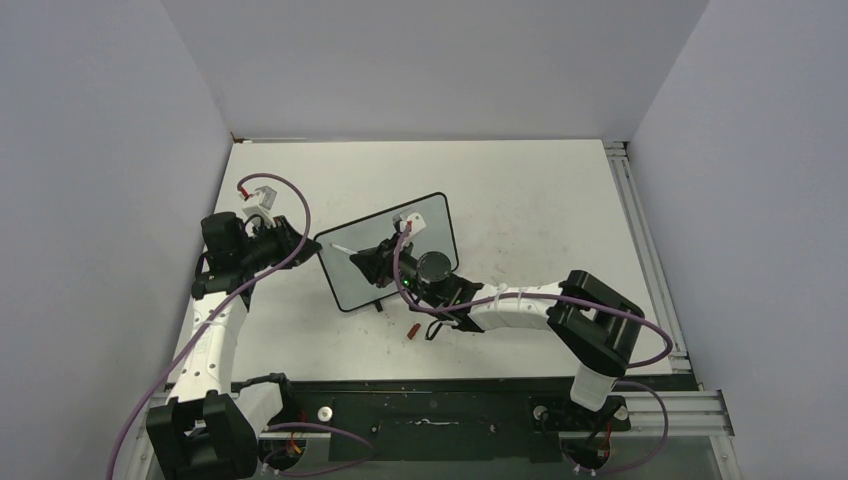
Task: Write a sentence on the whiteboard
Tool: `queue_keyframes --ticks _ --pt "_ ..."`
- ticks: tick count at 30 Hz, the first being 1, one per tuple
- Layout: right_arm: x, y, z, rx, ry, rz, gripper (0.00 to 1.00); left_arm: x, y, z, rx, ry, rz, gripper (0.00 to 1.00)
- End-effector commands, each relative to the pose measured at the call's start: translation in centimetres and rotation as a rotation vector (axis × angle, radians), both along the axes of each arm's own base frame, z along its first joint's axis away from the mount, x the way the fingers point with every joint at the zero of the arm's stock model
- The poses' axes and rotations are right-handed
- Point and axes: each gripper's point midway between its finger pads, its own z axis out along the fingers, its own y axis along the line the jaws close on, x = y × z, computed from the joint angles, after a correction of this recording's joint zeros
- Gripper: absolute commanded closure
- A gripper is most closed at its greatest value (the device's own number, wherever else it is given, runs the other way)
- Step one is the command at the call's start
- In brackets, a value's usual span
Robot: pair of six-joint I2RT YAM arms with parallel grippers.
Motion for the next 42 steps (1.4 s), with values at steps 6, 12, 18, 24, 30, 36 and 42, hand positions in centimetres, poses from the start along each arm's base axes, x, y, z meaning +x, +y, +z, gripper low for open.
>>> queue_keyframes --ticks 6,12,18,24,30,36,42 --pt "0.4 1.2 2.5 0.053 -0.057 -0.009 0.95 0.6 0.2 1.1 0.005 -0.039 -0.003 0.88" --pt "0.1 1.5 1.8 0.036 -0.049 0.004 0.95 0.6 0.2 1.2 0.006 -0.040 -0.002 0.88" --pt "-0.1 1.4 1.1 0.018 -0.042 -0.002 0.95 0.6 0.2 1.2 0.006 -0.043 -0.003 0.88" --pt "0.0 0.5 0.8 0.006 -0.038 -0.035 0.95 0.5 0.2 1.2 0.006 -0.041 -0.002 0.88" --pt "-0.1 0.1 0.4 -0.008 -0.035 -0.046 0.95 0.5 0.2 1.2 0.007 -0.042 -0.002 0.88" --pt "0.0 -0.4 0.2 -0.013 -0.034 -0.063 0.95 0.5 0.3 1.2 0.009 -0.041 0.001 0.88" --pt "0.1 -1.2 0.2 -0.012 -0.037 -0.093 0.95 0.5 0.2 1.2 0.010 -0.043 0.000 0.88"
